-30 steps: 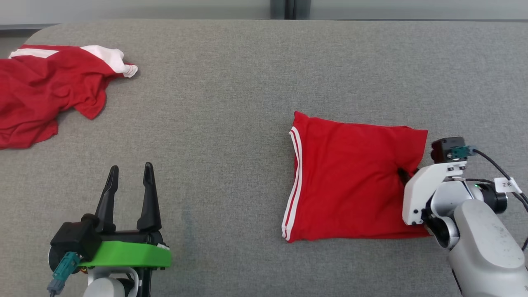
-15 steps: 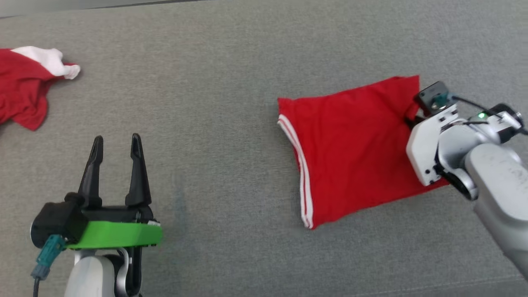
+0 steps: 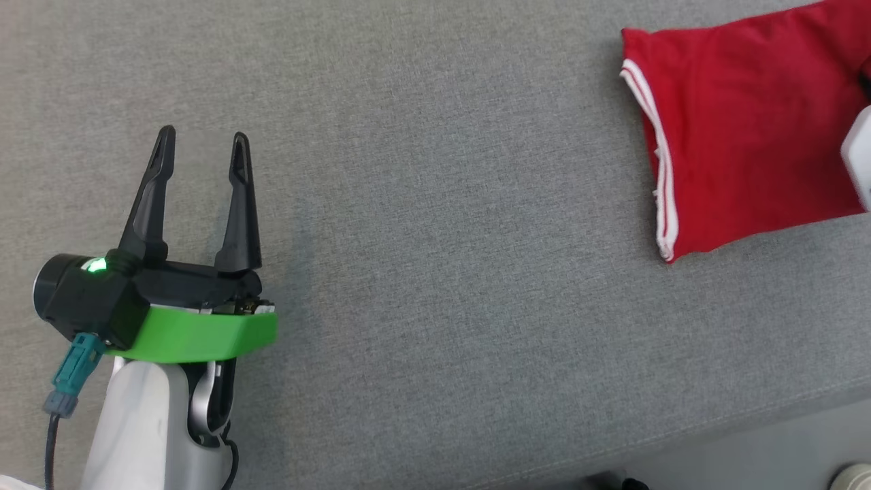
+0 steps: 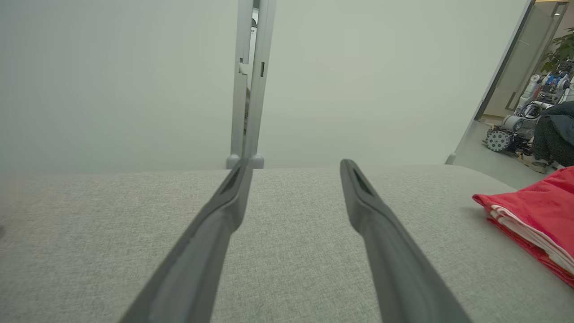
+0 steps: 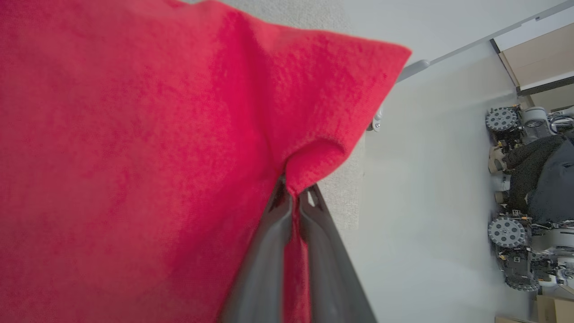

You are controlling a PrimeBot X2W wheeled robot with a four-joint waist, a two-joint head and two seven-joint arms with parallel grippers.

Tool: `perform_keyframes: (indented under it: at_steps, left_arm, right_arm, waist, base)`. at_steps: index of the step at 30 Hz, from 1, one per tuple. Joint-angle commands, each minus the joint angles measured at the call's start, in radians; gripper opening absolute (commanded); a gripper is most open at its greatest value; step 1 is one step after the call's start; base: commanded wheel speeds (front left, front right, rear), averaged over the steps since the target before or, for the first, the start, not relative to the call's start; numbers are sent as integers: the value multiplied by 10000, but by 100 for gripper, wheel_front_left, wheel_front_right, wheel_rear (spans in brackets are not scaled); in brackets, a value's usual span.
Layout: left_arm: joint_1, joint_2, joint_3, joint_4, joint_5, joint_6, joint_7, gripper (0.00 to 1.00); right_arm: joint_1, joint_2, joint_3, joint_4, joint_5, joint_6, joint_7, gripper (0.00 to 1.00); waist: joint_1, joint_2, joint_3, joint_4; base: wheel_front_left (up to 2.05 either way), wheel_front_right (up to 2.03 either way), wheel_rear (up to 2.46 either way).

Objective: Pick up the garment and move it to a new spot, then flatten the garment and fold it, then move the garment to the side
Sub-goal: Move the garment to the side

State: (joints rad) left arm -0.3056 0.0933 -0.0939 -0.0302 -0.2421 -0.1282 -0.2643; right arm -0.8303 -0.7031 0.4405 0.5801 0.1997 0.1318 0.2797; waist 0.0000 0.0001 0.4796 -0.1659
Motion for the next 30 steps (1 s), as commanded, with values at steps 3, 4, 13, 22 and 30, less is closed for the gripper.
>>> perform_keyframes:
  at_steps: [3, 4, 13, 22, 30]
  left_arm:
    - [-343, 219, -106, -174, 60, -33, 5, 100]
    - [-379, 256, -146, -199, 67, -34, 5, 100]
    - [-638, 421, -371, -300, 42, -31, 5, 100]
    - [-338, 241, -211, -104, -73, -31, 6, 100]
    - [514, -94, 242, 465, -248, -32, 6, 100]
  right_arm:
    - [-533, -67, -588, 555, -422, -22, -565, 0]
    - [-601, -63, -724, 690, -545, -22, -675, 0]
    - [-949, -28, -2128, 1781, -1597, -22, -1244, 0]
    - [-674, 477, -3000, 1913, -2542, -22, -2515, 100]
    - [330, 1887, -3364, 1204, -2142, -22, -4014, 100]
  waist:
    - [0, -1, 938, -437]
    - [0, -1, 1022, -432]
    - [0, -1, 1355, -156]
    - [0, -1, 720, 47]
    - [0, -1, -965, 345]
  base:
    - [0, 0, 0]
    - [0, 0, 0]
    - [0, 0, 0]
    - [0, 0, 0]
    - [0, 0, 0]
